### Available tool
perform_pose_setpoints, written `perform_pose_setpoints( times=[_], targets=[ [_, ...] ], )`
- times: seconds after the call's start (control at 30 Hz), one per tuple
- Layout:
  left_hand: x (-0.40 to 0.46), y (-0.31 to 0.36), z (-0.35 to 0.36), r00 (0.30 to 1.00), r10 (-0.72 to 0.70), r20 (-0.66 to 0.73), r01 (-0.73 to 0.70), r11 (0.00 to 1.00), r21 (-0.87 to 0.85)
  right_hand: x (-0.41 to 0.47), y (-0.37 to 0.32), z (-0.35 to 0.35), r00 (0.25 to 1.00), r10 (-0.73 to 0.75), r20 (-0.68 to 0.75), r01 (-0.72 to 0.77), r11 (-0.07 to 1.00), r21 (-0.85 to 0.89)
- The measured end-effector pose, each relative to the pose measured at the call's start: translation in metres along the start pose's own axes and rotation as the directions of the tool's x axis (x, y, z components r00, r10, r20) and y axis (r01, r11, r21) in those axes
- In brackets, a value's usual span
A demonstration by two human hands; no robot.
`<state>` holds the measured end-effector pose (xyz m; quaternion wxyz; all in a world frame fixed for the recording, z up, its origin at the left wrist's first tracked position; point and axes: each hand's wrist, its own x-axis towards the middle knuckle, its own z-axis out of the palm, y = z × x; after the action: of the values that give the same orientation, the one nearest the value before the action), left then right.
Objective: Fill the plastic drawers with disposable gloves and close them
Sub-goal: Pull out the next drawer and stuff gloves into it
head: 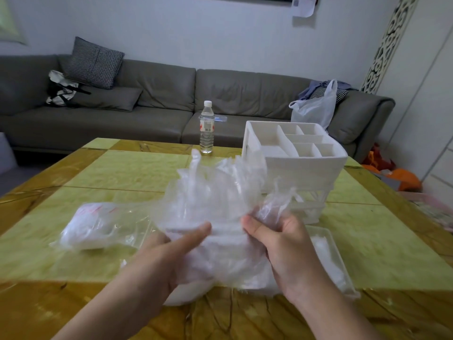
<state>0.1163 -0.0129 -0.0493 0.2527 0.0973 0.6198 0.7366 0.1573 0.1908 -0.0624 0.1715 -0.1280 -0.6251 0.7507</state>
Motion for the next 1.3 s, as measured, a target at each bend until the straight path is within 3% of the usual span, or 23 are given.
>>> perform_pose_setpoints(
  times=[0.13,0.23,0.33,0.53,0.6,0.67,0.73,0.77,0.93,1.07,1.3],
  targets=[
    [0.003,-0.009,-0.001,0.994,0.105,-0.024,-0.095,0.958,0.271,-0.004,-0.006,0.0,0.993,0.094,0.075,-0.097,0.994,0.043],
    [0.0,-0.009,0.001,0.982,0.177,-0.072,-0.14,0.924,0.355,-0.001,-0.007,-0.001,0.988,0.155,-0.011,-0.154,0.987,0.045],
    [-0.001,-0.008,0.0,0.971,0.21,-0.111,-0.162,0.927,0.339,0.004,-0.005,-0.005,0.982,0.149,-0.113,-0.147,0.989,0.021],
    [0.002,-0.007,-0.002,0.975,0.197,-0.102,-0.145,0.913,0.381,0.01,-0.005,-0.012,0.989,0.044,-0.143,-0.058,0.994,-0.092],
    [0.003,-0.01,0.0,0.962,0.235,-0.139,-0.161,0.899,0.407,0.008,-0.007,-0.011,0.989,0.119,-0.088,-0.116,0.992,0.04],
    [0.003,-0.011,0.001,0.935,0.295,-0.198,-0.195,0.892,0.409,0.003,-0.009,-0.008,0.961,0.264,0.076,-0.273,0.953,0.13],
    [0.004,-0.01,0.003,0.915,0.318,-0.248,-0.213,0.903,0.373,-0.004,-0.009,-0.002,0.912,0.35,0.214,-0.367,0.929,0.045],
    [0.004,-0.01,0.003,0.912,0.321,-0.256,-0.217,0.905,0.365,-0.007,-0.007,0.0,0.91,0.353,0.217,-0.359,0.933,-0.009],
    [0.003,-0.009,0.004,0.914,0.293,-0.28,-0.176,0.91,0.377,-0.013,-0.001,0.008,0.977,0.198,0.076,-0.184,0.969,-0.168],
    [0.007,-0.01,-0.001,0.932,0.148,-0.33,-0.095,0.98,0.172,-0.014,0.004,0.009,0.978,0.18,0.11,-0.149,0.959,-0.241],
    [0.009,-0.011,0.001,0.884,0.261,-0.388,-0.135,0.936,0.324,-0.013,0.001,0.011,0.968,0.242,0.066,-0.237,0.969,-0.073]
  ],
)
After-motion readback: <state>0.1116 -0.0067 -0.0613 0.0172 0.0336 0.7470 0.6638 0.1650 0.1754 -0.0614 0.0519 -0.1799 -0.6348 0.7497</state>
